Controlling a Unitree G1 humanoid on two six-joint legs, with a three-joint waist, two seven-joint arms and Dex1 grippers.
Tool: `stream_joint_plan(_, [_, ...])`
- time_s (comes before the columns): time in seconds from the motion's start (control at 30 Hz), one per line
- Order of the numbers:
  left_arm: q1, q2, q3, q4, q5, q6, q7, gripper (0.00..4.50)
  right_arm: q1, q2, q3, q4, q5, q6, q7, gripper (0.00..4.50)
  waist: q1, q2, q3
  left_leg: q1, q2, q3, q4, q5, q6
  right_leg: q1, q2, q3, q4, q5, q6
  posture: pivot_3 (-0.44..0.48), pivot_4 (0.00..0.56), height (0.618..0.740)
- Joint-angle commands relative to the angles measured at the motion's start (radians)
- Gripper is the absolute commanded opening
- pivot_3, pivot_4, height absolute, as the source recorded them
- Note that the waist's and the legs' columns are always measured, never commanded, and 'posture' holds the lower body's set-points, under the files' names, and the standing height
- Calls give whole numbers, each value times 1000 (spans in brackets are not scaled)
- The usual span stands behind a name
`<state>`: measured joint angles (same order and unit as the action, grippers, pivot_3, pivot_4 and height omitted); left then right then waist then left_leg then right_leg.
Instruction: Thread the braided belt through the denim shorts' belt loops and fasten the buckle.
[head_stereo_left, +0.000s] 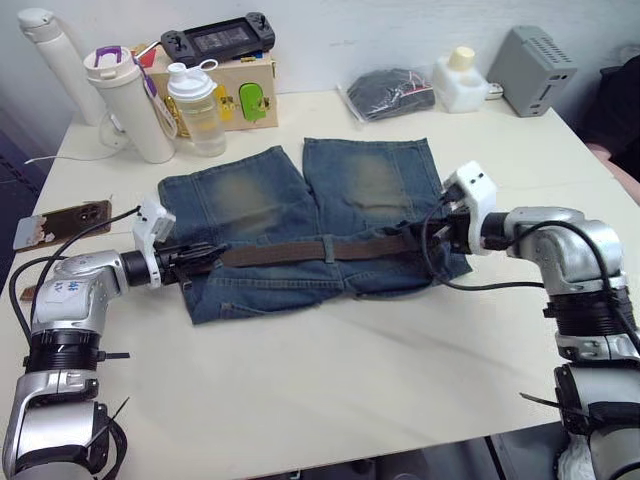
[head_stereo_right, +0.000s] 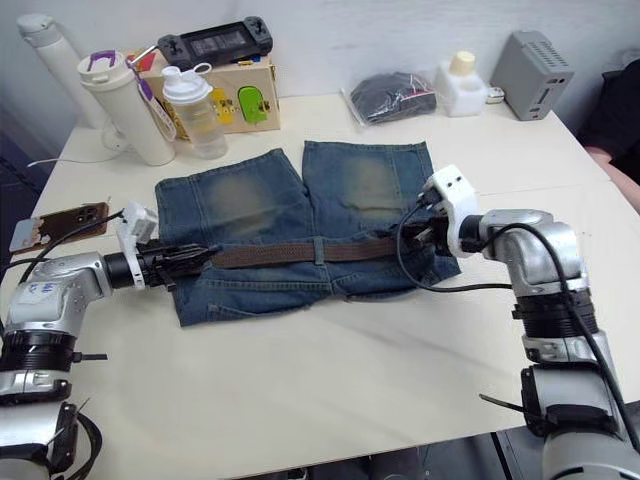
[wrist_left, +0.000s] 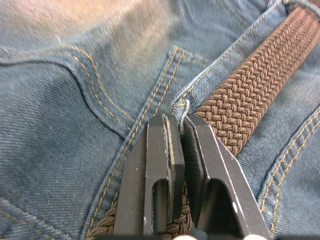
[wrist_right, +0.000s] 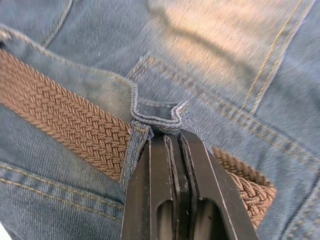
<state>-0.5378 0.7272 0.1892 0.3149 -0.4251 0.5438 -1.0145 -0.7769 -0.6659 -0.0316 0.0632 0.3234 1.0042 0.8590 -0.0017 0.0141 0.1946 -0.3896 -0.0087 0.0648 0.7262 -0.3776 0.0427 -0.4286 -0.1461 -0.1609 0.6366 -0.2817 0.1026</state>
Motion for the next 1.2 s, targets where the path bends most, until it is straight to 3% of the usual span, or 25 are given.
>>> stream_joint_plan(0.03, [43,11,97,-163,-71,-22,13,324,44,-28,-121,-163,108,19,22,0,0,0,0,0,0,0,0,0,0,0,0,0,0,0,0,0,150,687])
stream_joint_plan(0.1, [132,-1,140,-287,-80,-78,26,324,119,-37,-204,-281,200,51,48,0,0,0,0,0,0,0,0,0,0,0,0,1,0,0,0,0,150,687])
stream_joint_plan(0.2, [335,-15,174,-471,16,-278,55,324,277,-59,-316,-431,306,110,58,0,0,0,0,1,0,-1,-1,0,0,1,-1,2,-1,0,0,0,150,687])
stream_joint_plan(0.3, [528,-27,187,-525,195,-609,97,324,494,-117,-369,-548,340,74,110,0,4,-1,-1,2,0,0,-2,0,0,2,-1,2,-2,0,0,0,150,687])
stream_joint_plan(0.43, [664,-47,216,-453,360,-1002,187,324,701,-187,-345,-588,281,-22,121,0,15,-1,-1,6,0,1,-2,0,1,6,-3,3,-4,1,0,0,150,687])
stream_joint_plan(0.53, [741,-30,204,-356,430,-1173,216,324,808,-249,-286,-562,180,-139,119,0,21,-1,-2,19,1,2,-6,-3,1,18,-5,5,-13,2,0,0,150,687])
stream_joint_plan(0.67, [835,7,174,-224,520,-1401,246,324,877,-317,-232,-498,79,-259,110,0,21,-2,-2,21,4,2,-7,-5,0,19,-4,6,-16,2,-1,0,150,687])
stream_joint_plan(0.83, [920,55,135,-57,635,-1588,323,324,949,-396,-203,-450,-9,-384,123,0,25,3,-6,22,4,3,-7,-5,0,19,-5,5,-16,1,-1,0,150,687])
stream_joint_plan(1.07, [957,99,80,-25,644,-1602,406,324,978,-425,-213,-517,26,-391,145,0,20,13,-14,23,5,3,-8,-7,0,19,-5,7,-16,1,-2,0,150,687])
stream_joint_plan(1.1, [962,106,73,-42,622,-1588,407,953,971,-419,-217,-522,35,-383,141,327,18,14,-14,23,5,4,-8,-7,0,19,-5,6,-16,0,-2,0,150,687])
stream_joint_plan(1.2, [978,122,68,-81,601,-1565,420,2112,965,-412,-231,-542,76,-355,161,1486,20,14,-15,23,5,3,-8,-7,0,19,-5,6,-16,0,-3,0,150,687])
